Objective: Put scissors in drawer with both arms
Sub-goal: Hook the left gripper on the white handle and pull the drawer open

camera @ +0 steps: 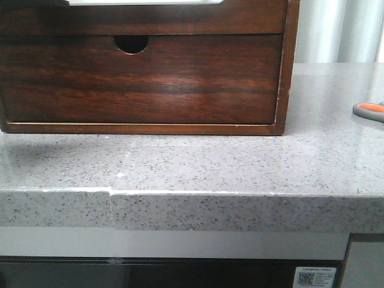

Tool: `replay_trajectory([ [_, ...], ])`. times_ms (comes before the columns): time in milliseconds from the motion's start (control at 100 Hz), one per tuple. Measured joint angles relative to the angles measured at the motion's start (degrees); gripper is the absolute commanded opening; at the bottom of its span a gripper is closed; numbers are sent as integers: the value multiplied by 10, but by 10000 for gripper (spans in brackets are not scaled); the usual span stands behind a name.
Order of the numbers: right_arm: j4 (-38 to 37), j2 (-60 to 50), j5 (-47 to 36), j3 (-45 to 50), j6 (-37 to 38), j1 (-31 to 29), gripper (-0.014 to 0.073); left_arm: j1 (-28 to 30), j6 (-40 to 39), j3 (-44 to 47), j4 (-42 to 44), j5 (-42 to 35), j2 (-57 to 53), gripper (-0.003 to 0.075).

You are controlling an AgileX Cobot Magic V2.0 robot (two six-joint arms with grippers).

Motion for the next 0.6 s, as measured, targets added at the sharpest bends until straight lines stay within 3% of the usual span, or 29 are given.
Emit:
replay_trajectory([
  [600, 5, 0, 60, 0, 0, 0, 442, 0, 0, 0, 0, 0, 0, -19],
])
